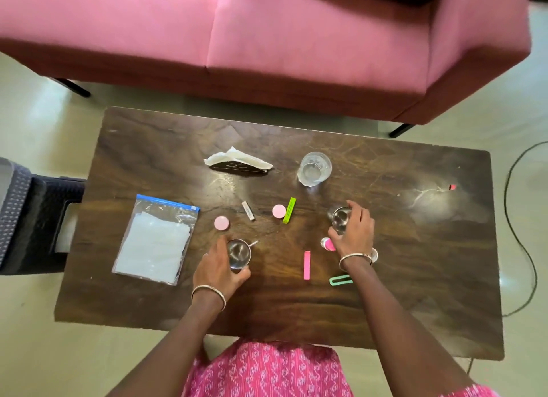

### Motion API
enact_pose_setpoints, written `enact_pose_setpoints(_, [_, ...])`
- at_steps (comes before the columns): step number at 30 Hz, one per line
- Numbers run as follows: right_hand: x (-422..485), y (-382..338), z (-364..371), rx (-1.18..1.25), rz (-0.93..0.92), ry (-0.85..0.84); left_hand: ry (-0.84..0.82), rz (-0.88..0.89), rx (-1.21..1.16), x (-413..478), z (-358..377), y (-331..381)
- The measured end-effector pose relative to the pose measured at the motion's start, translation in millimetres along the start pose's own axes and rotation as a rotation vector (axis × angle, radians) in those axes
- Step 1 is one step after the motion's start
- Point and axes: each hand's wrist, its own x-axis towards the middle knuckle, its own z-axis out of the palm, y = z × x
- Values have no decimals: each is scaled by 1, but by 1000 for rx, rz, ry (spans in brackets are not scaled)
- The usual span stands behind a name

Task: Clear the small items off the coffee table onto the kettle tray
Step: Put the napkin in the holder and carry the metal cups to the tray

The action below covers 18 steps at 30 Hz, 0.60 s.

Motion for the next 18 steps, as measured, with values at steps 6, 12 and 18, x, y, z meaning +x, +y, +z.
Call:
enact_pose_setpoints(6, [-83, -71, 1, 135, -113, 7, 118, 41, -68, -31, -49, -44])
enact_pose_setpoints(12, [-183, -155, 16, 211, -220, -25, 243, 40, -139, -75, -104, -111])
enact_pose_setpoints(18, [-273, -238, 33, 200, -346, -128, 359, 25, -217, -118, -165, -190])
